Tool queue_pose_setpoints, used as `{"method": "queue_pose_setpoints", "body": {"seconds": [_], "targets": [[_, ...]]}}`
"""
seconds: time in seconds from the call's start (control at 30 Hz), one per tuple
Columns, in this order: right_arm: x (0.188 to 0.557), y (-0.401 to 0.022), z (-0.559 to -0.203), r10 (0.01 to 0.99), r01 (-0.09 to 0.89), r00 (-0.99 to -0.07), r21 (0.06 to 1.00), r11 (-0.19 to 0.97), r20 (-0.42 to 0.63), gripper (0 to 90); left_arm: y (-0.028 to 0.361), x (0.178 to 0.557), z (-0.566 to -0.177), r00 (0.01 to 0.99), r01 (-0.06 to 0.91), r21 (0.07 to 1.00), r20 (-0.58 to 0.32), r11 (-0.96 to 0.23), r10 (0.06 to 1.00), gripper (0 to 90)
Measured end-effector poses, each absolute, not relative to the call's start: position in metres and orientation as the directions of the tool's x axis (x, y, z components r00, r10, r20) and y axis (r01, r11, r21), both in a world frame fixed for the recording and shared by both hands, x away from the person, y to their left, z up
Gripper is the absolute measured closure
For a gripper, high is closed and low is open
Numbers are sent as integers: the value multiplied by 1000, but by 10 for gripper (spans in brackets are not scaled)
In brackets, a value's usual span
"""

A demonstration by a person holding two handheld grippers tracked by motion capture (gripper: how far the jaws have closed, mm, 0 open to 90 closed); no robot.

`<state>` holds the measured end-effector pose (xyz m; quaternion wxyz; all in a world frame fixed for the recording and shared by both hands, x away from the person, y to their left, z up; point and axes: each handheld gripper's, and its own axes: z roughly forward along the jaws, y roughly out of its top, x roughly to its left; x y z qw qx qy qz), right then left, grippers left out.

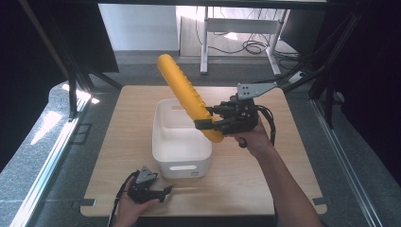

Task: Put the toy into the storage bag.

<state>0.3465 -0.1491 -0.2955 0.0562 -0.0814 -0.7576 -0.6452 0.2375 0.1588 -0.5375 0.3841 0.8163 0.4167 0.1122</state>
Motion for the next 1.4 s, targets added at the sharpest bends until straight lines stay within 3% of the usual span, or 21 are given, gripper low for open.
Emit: {"method": "queue_pose_setpoints", "body": {"seconds": [1.4], "targets": [[342, -118, -318, -36, 226, -970, 949, 221, 240, 514, 158, 237, -538, 625, 596, 720, -137, -357, 768, 215]]}}
